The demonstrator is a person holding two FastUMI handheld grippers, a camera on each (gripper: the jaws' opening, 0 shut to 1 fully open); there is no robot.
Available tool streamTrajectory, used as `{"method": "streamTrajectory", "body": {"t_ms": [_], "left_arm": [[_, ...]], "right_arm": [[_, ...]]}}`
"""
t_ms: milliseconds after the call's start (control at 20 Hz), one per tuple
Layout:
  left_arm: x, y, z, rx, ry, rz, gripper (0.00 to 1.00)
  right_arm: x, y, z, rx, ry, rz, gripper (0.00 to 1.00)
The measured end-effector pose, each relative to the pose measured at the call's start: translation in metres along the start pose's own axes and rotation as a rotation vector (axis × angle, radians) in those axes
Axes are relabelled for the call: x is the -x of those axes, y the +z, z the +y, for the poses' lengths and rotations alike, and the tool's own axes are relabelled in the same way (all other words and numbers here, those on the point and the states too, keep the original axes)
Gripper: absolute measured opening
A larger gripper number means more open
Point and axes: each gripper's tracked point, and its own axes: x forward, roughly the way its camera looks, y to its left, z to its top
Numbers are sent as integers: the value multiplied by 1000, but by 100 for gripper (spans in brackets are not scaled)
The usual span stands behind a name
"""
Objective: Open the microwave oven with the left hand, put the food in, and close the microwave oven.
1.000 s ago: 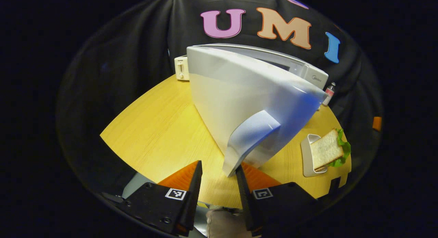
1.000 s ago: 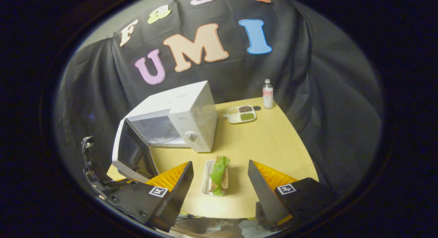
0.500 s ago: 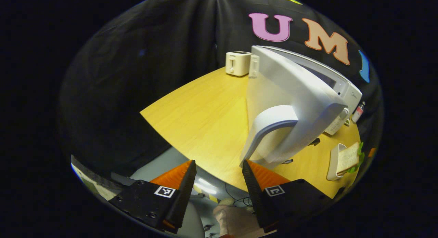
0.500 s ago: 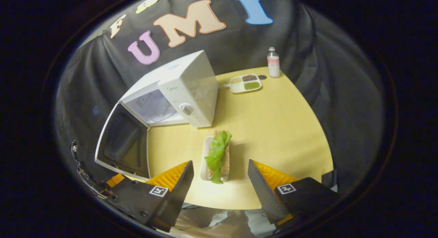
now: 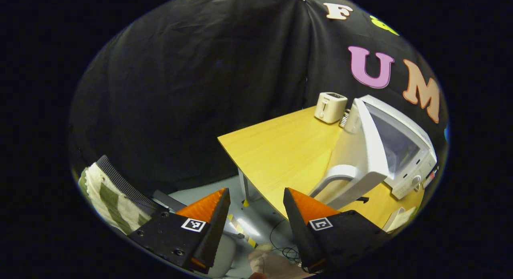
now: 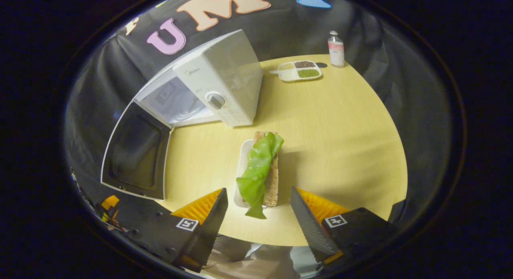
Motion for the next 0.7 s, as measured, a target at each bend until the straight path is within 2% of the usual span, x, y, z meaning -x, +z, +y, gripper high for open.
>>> {"method": "streamTrajectory", "body": {"t_ms": [50, 150, 200, 250, 400, 450, 500, 550, 600, 700], "left_arm": [[4, 10, -2, 25, 1, -28, 78], [11, 28, 0, 56, -4, -90, 89], [15, 38, 0, 60, -8, -113, 98], [17, 43, -1, 58, -13, -127, 98], [21, 69, -5, 42, -32, -186, 97], [20, 76, -10, 38, -43, -202, 97], [17, 83, -12, 34, -55, -209, 97], [14, 87, -15, 29, -66, -215, 97], [9, 92, -17, 27, -79, -217, 97], [-3, 97, -23, 19, -114, -215, 97]], "right_arm": [[-5, -1, 0, -4, -4, 10, 97], [-9, 0, 1, -7, -8, 20, 97], [-11, 0, 1, -8, -12, 25, 97], [-14, 0, -1, -9, -25, 30, 97], [-24, -5, -4, -24, -47, 59, 63], [-26, -7, -2, -43, -49, 75, 58], [-26, -9, 0, -70, -51, 84, 48], [-27, -7, -2, -81, -60, 82, 45], [-26, -1, -4, -102, -71, 61, 48], [-22, 3, -1, -131, -87, 30, 41]]}}
